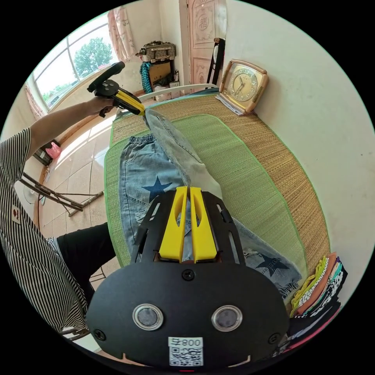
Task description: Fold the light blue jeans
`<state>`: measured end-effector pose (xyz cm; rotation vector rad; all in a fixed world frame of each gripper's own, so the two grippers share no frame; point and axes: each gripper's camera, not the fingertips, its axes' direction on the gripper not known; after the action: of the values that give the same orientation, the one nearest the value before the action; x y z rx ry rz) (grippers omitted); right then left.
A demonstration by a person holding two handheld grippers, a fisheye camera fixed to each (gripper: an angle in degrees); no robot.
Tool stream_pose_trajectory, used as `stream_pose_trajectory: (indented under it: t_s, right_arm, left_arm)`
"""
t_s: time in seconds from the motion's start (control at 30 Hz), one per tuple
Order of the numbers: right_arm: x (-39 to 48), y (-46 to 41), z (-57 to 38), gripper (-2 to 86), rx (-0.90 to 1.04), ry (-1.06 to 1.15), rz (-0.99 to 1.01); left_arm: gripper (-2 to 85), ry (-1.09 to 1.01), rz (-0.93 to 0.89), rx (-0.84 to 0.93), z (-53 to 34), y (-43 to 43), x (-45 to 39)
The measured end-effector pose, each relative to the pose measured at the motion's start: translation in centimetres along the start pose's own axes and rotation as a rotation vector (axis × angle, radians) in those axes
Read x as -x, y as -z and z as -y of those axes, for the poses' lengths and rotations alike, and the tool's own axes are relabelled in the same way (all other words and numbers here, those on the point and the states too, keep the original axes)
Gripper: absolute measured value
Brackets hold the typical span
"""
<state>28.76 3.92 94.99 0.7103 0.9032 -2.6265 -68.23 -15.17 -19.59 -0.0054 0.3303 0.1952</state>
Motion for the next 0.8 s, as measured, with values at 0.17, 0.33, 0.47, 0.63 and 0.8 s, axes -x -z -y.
stream_pose_trajectory:
  t_s: [0.17, 0.33, 0.47, 0.63, 0.8]
  right_arm:
    - [5.4, -2.9, -1.2, 0.3, 0.094, 0.053, 0.078]
    - [9.3, -5.7, -2.1, 0.3, 0.165, 0.099, 0.105]
    - [11.1, -8.3, -2.6, 0.5, 0.207, 0.100, 0.173]
    - [12.9, -11.1, -2.8, 0.7, 0.263, 0.123, 0.156]
    - [13.4, -12.1, -3.0, 0.8, 0.282, 0.130, 0.171]
  left_arm:
    - [0.9, -0.035, 0.004, 0.114, -3.6, -1.8, -2.0]
    - [0.9, -0.062, 0.016, 0.157, -6.1, -2.8, -3.2]
    - [0.8, -0.070, 0.013, 0.199, -8.0, -4.1, -3.3]
    - [0.6, -0.052, -0.027, 0.207, -10.1, -5.5, -2.8]
    - [0.6, -0.061, -0.028, 0.193, -12.0, -6.1, -2.6]
